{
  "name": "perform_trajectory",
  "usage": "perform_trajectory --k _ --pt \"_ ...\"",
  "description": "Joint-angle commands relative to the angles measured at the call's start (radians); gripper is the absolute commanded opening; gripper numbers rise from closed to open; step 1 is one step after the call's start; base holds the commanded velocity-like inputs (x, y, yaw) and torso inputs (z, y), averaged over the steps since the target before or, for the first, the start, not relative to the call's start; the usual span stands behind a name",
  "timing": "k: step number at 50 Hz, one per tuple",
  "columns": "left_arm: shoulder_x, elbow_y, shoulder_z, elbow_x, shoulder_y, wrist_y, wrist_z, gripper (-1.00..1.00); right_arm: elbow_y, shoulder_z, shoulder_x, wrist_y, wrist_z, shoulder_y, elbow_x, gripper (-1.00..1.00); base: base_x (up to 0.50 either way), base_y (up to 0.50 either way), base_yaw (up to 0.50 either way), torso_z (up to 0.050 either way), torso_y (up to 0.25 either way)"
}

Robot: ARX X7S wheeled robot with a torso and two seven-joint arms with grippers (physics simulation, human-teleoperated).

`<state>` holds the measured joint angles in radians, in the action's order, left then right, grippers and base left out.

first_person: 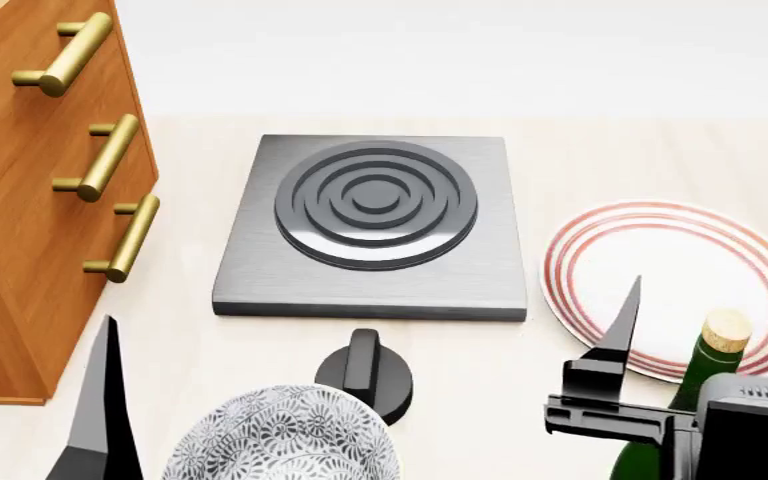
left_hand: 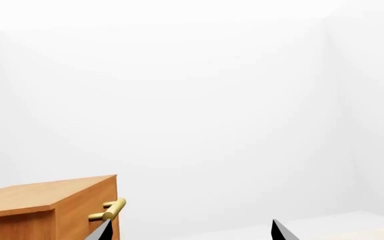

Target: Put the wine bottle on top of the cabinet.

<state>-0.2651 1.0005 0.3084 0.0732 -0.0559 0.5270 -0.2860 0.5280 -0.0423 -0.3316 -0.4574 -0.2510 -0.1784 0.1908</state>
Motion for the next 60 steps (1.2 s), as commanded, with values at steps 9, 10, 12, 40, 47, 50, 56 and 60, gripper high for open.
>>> perform_trajectory --k 9,10,12,40,47,50,56,60 --pt "-0.015 0.000 0.000 0.013 -0.003 0.000 -0.017 1.00 -0.104 -0.011 0.003 0.070 0.005 0.030 0.001 1.00 0.00 0.00 0.00 0.000 0.000" --pt "-0.015 0.001 0.001 0.013 -0.004 0.001 -0.019 1.00 -0.096 -0.012 0.003 0.063 0.003 0.032 0.003 1.00 0.00 0.00 0.00 0.000 0.000" --pt "-0.017 -0.003 0.003 0.013 -0.002 -0.005 -0.020 1.00 -0.096 -0.012 0.002 0.063 0.002 0.033 0.003 1.00 0.00 0.00 0.00 0.000 0.000" --pt "-0.034 -0.012 0.012 0.027 -0.003 -0.010 -0.042 1.00 -0.120 -0.027 0.015 0.097 -0.009 0.048 0.029 -1.00 0.00 0.00 0.00 0.000 0.000" --pt "-0.038 -0.014 0.012 0.031 -0.003 -0.013 -0.047 1.00 -0.118 -0.024 0.015 0.094 -0.012 0.051 0.032 -1.00 0.00 0.00 0.00 0.000 0.000" --pt "-0.039 -0.012 0.014 0.031 -0.004 -0.011 -0.050 1.00 -0.123 -0.021 0.014 0.095 -0.010 0.049 0.033 -1.00 0.00 0.00 0.00 0.000 0.000" --pt "-0.041 -0.013 0.016 0.035 -0.007 -0.010 -0.054 1.00 -0.091 -0.026 0.002 0.062 -0.016 0.041 0.040 -1.00 0.00 0.00 0.00 0.000 0.000" --pt "-0.042 -0.027 0.023 0.034 -0.006 -0.022 -0.055 1.00 -0.086 -0.028 -0.003 0.049 -0.018 0.026 0.045 -1.00 0.00 0.00 0.00 0.000 0.000"
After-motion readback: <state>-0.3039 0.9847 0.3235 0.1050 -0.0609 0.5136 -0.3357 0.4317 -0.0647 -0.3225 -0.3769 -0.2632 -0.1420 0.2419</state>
